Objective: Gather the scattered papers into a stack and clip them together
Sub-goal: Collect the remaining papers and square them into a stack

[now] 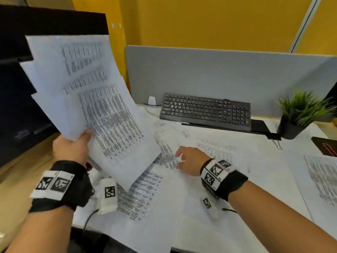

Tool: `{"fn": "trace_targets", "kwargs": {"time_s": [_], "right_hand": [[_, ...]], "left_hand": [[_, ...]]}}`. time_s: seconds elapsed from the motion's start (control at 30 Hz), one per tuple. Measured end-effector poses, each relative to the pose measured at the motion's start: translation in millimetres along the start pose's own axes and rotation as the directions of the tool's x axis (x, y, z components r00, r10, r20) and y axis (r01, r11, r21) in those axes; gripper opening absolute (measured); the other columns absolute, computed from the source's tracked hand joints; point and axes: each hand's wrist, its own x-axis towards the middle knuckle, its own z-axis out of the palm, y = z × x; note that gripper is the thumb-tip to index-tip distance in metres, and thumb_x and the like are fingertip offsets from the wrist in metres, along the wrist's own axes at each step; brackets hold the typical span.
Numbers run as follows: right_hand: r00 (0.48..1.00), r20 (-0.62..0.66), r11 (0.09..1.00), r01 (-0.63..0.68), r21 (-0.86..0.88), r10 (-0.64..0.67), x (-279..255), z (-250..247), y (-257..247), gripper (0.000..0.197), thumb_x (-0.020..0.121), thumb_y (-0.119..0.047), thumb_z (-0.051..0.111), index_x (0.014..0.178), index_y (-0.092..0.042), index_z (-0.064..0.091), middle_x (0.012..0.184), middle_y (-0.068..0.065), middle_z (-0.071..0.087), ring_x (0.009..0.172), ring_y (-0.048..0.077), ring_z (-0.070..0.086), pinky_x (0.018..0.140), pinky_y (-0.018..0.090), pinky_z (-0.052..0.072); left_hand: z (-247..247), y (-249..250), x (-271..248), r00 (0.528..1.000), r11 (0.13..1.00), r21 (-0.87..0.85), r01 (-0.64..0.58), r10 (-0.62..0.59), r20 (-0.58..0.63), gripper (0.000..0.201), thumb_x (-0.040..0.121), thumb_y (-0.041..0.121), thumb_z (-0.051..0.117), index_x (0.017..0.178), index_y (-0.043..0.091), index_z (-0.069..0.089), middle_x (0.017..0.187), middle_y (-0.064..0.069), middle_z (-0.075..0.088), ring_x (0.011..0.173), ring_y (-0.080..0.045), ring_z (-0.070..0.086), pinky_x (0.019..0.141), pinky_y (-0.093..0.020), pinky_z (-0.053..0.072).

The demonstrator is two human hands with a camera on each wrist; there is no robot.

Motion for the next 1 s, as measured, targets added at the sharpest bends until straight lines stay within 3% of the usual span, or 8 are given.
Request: {"fn": "trace_targets", "kwargs": {"time_s": [0.13,0.23,0.3,0.4,0.5,0.67,0.87,1.0], "right_hand": [[0.988,0.143,0.986,0.079,-0.144,-0.058,-7.6,34.1,-29.1,0.102,0.073,-0.063,0.066,0.149,-0.016,0.016,0.149,0.011,0.032,0.134,0.030,0.037,0.105,0.044,0.038],[0.988,0.153,0.948,0.041,-0.317,0.008,-6.0,49.5,-43.0,0.121,0.062,-0.069,0.071,0.150,-0.017,0.006,0.153,0.013,0.019,0.137,0.034,0.027,0.103,0.050,0.037],[0.991,0.117,0.946,-0.017,-0.324,0.058,-0.3,50.3,-47.1,0.118,0.058,-0.067,0.075,0.146,-0.014,0.018,0.145,0.012,0.028,0.131,0.032,0.034,0.098,0.049,0.041],[0.988,0.092,0.955,-0.096,-0.280,0.126,12.0,45.2,-47.2,0.097,0.053,-0.064,0.080,0.127,-0.014,0.042,0.121,0.007,0.049,0.114,0.027,0.051,0.088,0.042,0.048],[0.984,0.107,0.970,-0.118,-0.211,0.143,25.0,39.9,-42.8,0.075,0.059,-0.058,0.081,0.112,-0.015,0.051,0.114,0.006,0.058,0.108,0.026,0.056,0.089,0.040,0.051],[0.945,-0.011,0.931,-0.323,-0.168,0.326,37.5,25.0,-24.3,0.089,0.065,-0.060,0.075,0.132,-0.013,0.040,0.130,0.012,0.040,0.125,0.032,0.038,0.098,0.046,0.040],[0.939,-0.114,0.943,-0.331,-0.030,0.325,44.0,31.0,-31.9,0.051,0.084,-0.031,0.067,0.123,-0.009,0.043,0.129,0.014,0.049,0.118,0.030,0.048,0.094,0.038,0.042],[0.930,-0.141,0.941,-0.336,0.041,0.338,42.2,34.8,-31.7,0.054,0.084,-0.026,0.066,0.127,-0.009,0.037,0.128,0.014,0.050,0.120,0.031,0.045,0.095,0.042,0.041]], "left_hand": [[-13.2,0.8,14.3,0.997,0.996,-0.087,0.001,-0.007,-0.072,0.043,0.087,0.015,0.067,0.126,0.003,0.057,0.114,-0.006,0.059,0.103,-0.019,0.056,0.091,-0.029,0.044],[-15.7,-1.1,15.6,0.996,0.994,-0.111,-0.010,0.000,-0.088,0.044,0.087,0.014,0.067,0.128,0.002,0.056,0.109,-0.003,0.058,0.102,-0.019,0.057,0.090,-0.028,0.045],[-18.0,-4.5,16.2,0.995,0.996,-0.092,-0.006,-0.003,-0.101,0.045,0.086,0.016,0.068,0.128,0.003,0.057,0.108,-0.003,0.058,0.101,-0.020,0.058,0.092,-0.030,0.045],[-21.5,-13.1,18.4,0.993,0.995,-0.097,0.010,-0.022,-0.117,0.043,0.086,0.017,0.068,0.127,0.006,0.058,0.108,-0.002,0.059,0.100,-0.021,0.059,0.093,-0.033,0.046],[-22.9,-18.3,20.4,0.993,0.993,-0.112,0.028,-0.041,-0.113,0.044,0.083,0.024,0.071,0.124,0.011,0.060,0.111,-0.003,0.064,0.103,-0.025,0.063,0.098,-0.042,0.048],[-22.8,-22.4,21.9,0.993,0.991,-0.121,0.049,-0.062,-0.105,0.042,0.084,0.020,0.070,0.124,0.011,0.060,0.109,-0.004,0.063,0.105,-0.027,0.062,0.100,-0.047,0.047],[-17.5,-27.0,18.0,0.992,0.989,-0.119,0.083,-0.094,-0.081,0.043,0.084,0.018,0.070,0.125,0.012,0.059,0.109,-0.005,0.063,0.107,-0.029,0.062,0.099,-0.051,0.047],[-16.4,-28.2,15.3,0.992,0.989,-0.109,0.099,-0.106,-0.061,0.043,0.084,0.019,0.070,0.125,0.012,0.059,0.110,-0.006,0.062,0.109,-0.030,0.061,0.100,-0.051,0.046]]}}
